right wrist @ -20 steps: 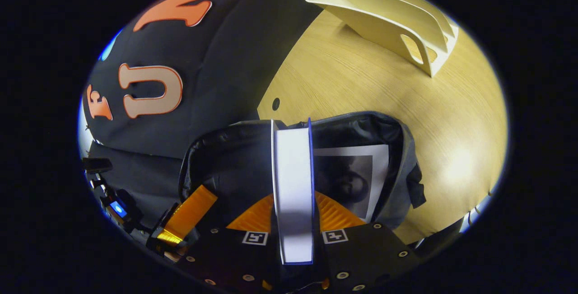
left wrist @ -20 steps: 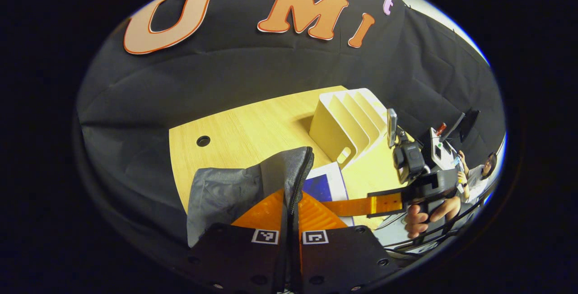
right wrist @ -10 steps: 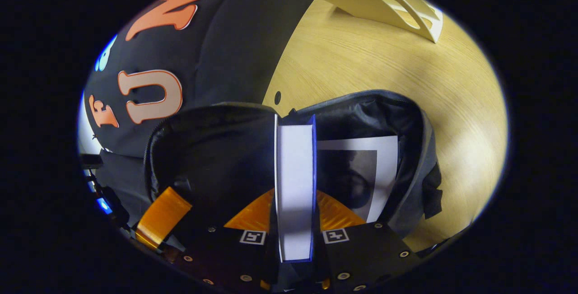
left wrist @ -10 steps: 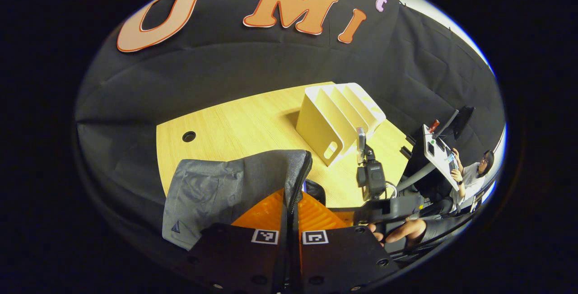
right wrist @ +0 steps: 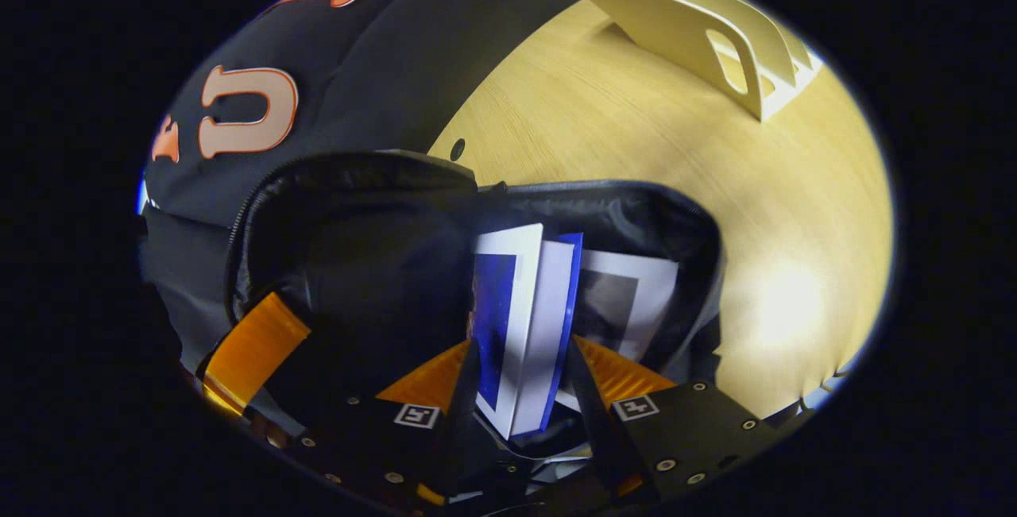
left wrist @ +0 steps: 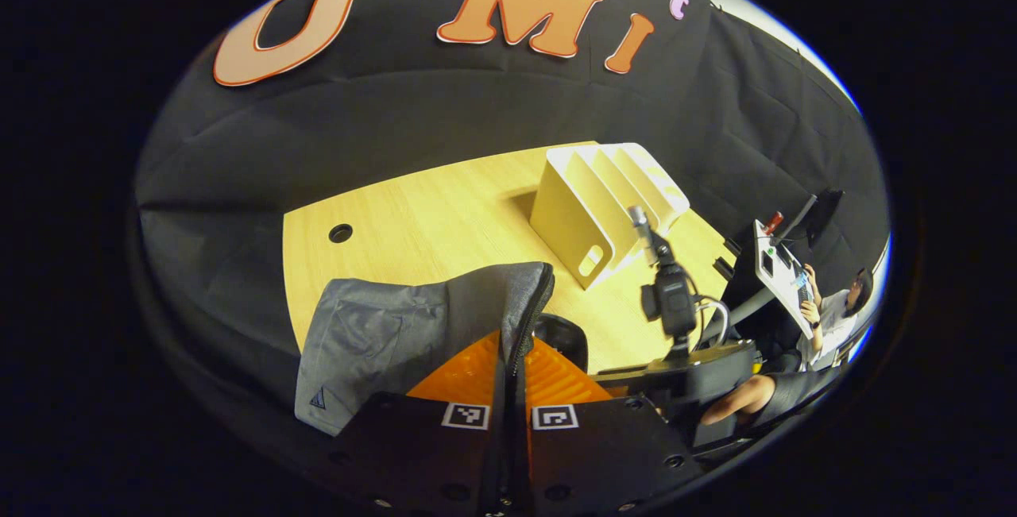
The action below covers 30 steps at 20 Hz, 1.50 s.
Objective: Open the schoolbag, grab two books from the bookshelf and put them into the schoolbag.
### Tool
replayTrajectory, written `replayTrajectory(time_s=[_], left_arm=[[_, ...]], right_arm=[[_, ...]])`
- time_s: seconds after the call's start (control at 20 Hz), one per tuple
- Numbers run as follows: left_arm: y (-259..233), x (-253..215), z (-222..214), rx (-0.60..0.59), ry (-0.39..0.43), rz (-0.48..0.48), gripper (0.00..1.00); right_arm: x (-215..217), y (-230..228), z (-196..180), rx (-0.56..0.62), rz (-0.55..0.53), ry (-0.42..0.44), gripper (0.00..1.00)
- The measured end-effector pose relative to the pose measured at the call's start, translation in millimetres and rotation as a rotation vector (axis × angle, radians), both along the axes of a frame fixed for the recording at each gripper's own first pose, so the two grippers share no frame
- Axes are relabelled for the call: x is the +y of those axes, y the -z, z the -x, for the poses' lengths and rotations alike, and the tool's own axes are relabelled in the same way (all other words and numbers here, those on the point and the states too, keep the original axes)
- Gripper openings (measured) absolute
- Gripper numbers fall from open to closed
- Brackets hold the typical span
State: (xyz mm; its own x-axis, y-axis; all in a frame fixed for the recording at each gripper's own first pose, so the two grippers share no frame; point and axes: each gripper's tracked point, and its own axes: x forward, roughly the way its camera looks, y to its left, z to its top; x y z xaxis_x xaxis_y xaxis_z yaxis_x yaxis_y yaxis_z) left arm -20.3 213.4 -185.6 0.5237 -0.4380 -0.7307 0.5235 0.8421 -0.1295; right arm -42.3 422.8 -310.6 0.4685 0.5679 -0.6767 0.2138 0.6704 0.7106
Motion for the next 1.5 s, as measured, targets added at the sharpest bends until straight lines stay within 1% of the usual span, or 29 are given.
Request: replayTrajectory(time_s=[0.1,0.15,0.2,0.25,0.3,0.35,0.4,0.45,0.5,0.6,0.65,0.7,0.75,0.9,1.0,1.15,1.25,1.35,1.4,1.5], left_arm=[[3,-6,5,0.0,-0.004,-0.006,0.07],[6,-9,8,0.002,-0.011,-0.011,0.13],[9,-13,11,0.001,-0.022,-0.015,0.2],[12,-19,13,0.004,-0.035,-0.018,0.23],[16,-23,16,0.005,-0.055,-0.02,0.29],[20,-28,19,0.014,-0.08,-0.025,0.36],[25,-33,23,0.02,-0.106,-0.027,0.47],[29,-41,27,0.026,-0.133,-0.026,0.48],[31,-49,31,0.035,-0.157,-0.025,0.59],[31,-67,36,0.026,-0.207,-0.026,0.78],[30,-79,36,0.018,-0.228,-0.026,0.78],[28,-90,37,0.002,-0.247,-0.027,0.84],[24,-102,38,-0.019,-0.26,-0.031,0.86],[7,-141,29,-0.119,-0.301,-0.036,0.98],[-15,-167,20,-0.201,-0.339,-0.016,0.98],[-53,-203,10,-0.332,-0.375,0.052,0.98],[-83,-222,7,-0.446,-0.404,0.087,0.98],[-107,-226,7,-0.54,-0.438,0.078,0.98],[-110,-226,8,-0.582,-0.446,0.082,0.97],[-127,-235,13,-0.648,-0.457,0.115,0.98]], right_arm=[[-13,-3,-6,-0.034,0.031,-0.015,0.73],[-21,-4,-7,-0.048,0.043,-0.022,0.74],[-36,-9,-3,-0.057,0.058,-0.031,0.76],[-49,-11,-1,-0.064,0.071,-0.044,0.76],[-62,-12,1,-0.071,0.083,-0.054,0.76],[-75,-14,0,-0.085,0.092,-0.063,0.77],[-87,-18,-1,-0.099,0.102,-0.073,0.79],[-102,-21,-2,-0.117,0.116,-0.084,0.82],[-118,-25,-2,-0.132,0.137,-0.095,0.85],[-149,-34,-4,-0.17,0.174,-0.12,0.86],[-167,-40,-5,-0.196,0.2,-0.134,0.88],[-184,-45,-9,-0.222,0.227,-0.142,0.92],[-200,-51,-12,-0.249,0.252,-0.148,0.92],[-253,-78,-29,-0.357,0.336,-0.14,0.94],[-288,-102,-42,-0.448,0.41,-0.124,0.94],[-325,-153,-56,-0.6,0.484,-0.113,0.94],[-353,-186,-63,-0.705,0.557,-0.096,0.94],[-375,-218,-66,-0.804,0.626,-0.077,0.94],[-383,-232,-66,-0.849,0.646,-0.07,0.94],[-391,-252,-66,-0.925,0.68,-0.058,0.94]])
